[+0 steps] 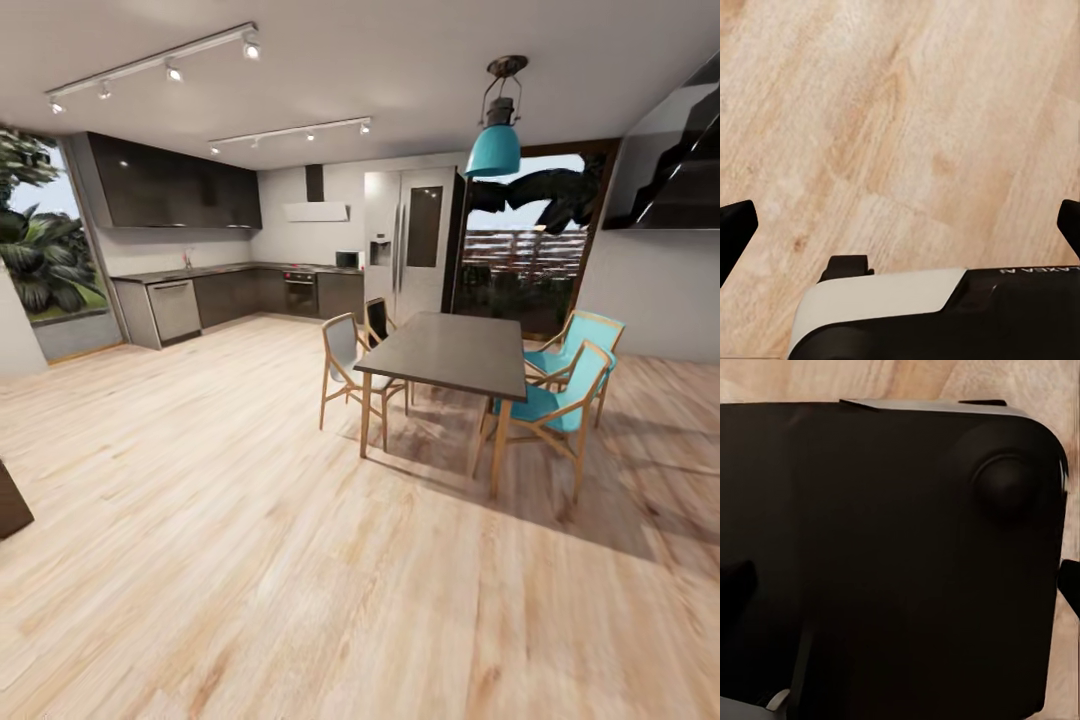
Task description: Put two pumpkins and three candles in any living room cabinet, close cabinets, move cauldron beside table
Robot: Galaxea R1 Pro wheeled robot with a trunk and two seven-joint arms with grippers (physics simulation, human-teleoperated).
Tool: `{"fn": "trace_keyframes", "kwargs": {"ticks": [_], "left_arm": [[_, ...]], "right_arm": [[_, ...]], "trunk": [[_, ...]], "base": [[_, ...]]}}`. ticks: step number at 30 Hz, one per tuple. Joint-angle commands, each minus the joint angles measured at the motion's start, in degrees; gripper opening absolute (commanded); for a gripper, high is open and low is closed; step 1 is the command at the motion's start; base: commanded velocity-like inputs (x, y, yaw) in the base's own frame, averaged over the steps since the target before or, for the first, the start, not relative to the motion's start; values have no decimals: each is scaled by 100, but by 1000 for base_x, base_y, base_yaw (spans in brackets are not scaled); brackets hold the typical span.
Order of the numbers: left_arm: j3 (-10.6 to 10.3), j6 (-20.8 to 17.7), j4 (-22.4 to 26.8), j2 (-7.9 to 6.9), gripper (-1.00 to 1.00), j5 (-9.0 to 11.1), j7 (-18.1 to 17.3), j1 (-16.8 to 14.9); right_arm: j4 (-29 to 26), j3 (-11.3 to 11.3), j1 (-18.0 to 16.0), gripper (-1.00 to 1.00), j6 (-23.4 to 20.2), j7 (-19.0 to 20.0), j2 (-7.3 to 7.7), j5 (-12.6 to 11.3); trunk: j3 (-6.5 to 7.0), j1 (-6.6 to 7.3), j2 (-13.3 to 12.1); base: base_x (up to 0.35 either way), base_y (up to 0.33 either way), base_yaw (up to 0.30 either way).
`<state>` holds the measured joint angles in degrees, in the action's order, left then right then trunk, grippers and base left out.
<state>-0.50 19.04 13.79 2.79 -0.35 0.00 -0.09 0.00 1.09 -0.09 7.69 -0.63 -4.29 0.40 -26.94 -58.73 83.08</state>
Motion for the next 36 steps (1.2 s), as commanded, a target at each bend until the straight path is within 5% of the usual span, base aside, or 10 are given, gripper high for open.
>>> {"fn": "trace_keyframes", "kwargs": {"ticks": [1,36], "left_arm": [[0,1,-2,1,100,0,0,0],[-19,13,-17,15,100,-2,0,0]], "right_arm": [[2,1,0,100,42,-11,3,-5],[22,11,2,100,224,-244,-21,-49]], "trunk": [[-1,0,0],[-103,0,0]], "base": [[0,0,236],[0,-41,272]]}}
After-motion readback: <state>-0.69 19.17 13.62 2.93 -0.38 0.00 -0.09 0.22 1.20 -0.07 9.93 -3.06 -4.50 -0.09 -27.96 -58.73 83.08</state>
